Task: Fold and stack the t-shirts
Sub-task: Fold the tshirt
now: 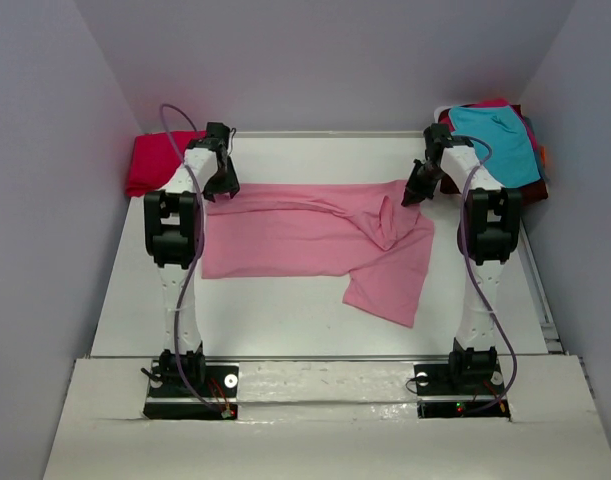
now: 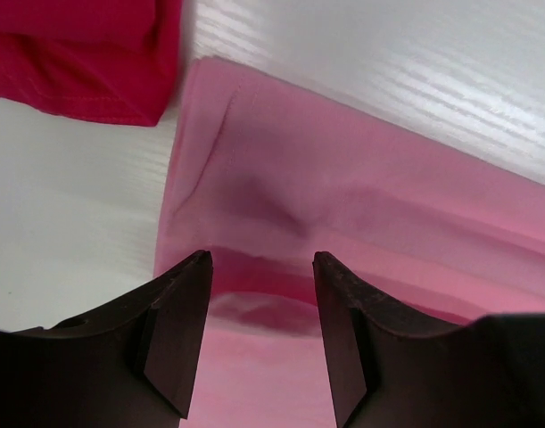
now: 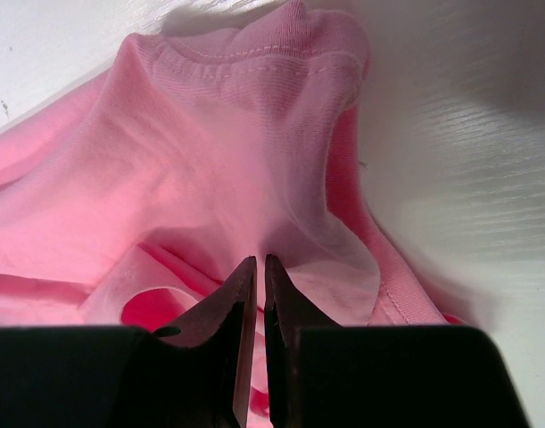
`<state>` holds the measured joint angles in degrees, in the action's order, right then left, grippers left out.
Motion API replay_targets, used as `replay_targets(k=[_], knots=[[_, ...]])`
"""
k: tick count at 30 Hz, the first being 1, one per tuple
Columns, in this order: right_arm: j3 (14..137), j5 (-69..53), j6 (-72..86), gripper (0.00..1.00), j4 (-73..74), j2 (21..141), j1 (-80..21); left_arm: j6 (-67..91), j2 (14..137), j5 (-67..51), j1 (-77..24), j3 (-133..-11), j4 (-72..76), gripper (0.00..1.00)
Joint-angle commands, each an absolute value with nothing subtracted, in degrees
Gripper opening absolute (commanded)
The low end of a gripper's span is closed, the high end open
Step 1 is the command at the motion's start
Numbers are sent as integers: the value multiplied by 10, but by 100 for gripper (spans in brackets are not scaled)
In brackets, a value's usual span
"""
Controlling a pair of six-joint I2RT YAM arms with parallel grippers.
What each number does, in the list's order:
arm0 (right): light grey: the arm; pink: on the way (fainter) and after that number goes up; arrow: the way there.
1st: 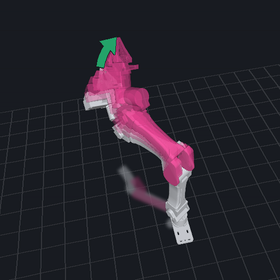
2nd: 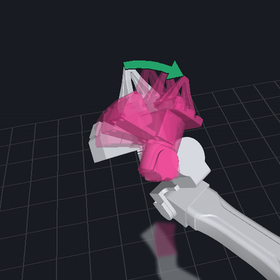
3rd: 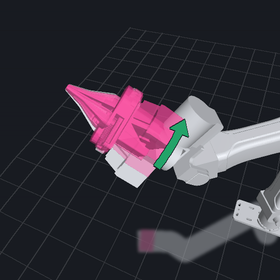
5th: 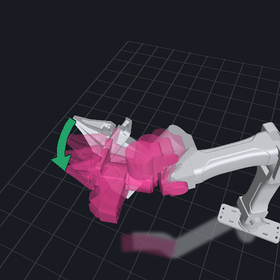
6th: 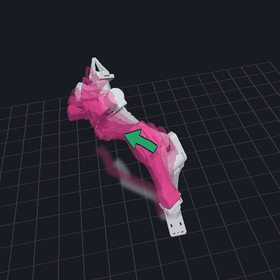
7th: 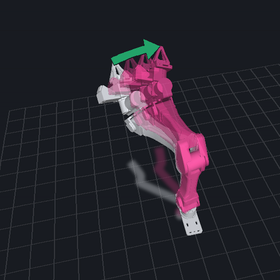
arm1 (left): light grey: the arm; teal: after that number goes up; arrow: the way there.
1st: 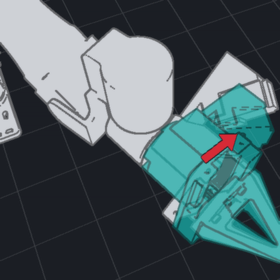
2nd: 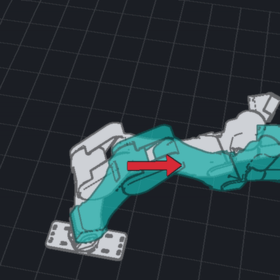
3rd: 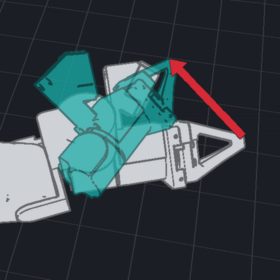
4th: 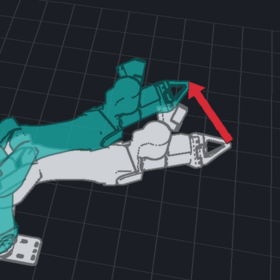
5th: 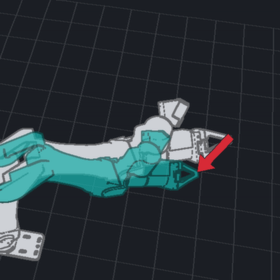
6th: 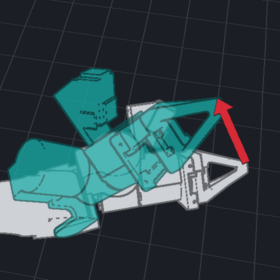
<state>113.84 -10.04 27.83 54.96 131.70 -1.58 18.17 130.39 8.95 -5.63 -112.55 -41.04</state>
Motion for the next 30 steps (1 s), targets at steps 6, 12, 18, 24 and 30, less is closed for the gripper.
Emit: replay_targets(k=[6, 12, 18, 24, 30], knots=[[1139, -85, 279, 14, 562, 1305, -9, 190, 1250, 58, -57, -1033, -381, 60], [1136, -85, 280, 14, 559, 1310, -9, 183, 1186, 57, -57, -973, -379, 60], [1139, -88, 280, 14, 562, 1311, -9, 183, 1144, 59, -57, -951, -383, 60], [1116, -95, 280, 12, 565, 1260, -9, 190, 1134, 19, -75, -980, -378, 60], [1075, -126, 276, 12, 573, 1202, -21, 188, 1197, 7, -166, -1083, -402, 61]])
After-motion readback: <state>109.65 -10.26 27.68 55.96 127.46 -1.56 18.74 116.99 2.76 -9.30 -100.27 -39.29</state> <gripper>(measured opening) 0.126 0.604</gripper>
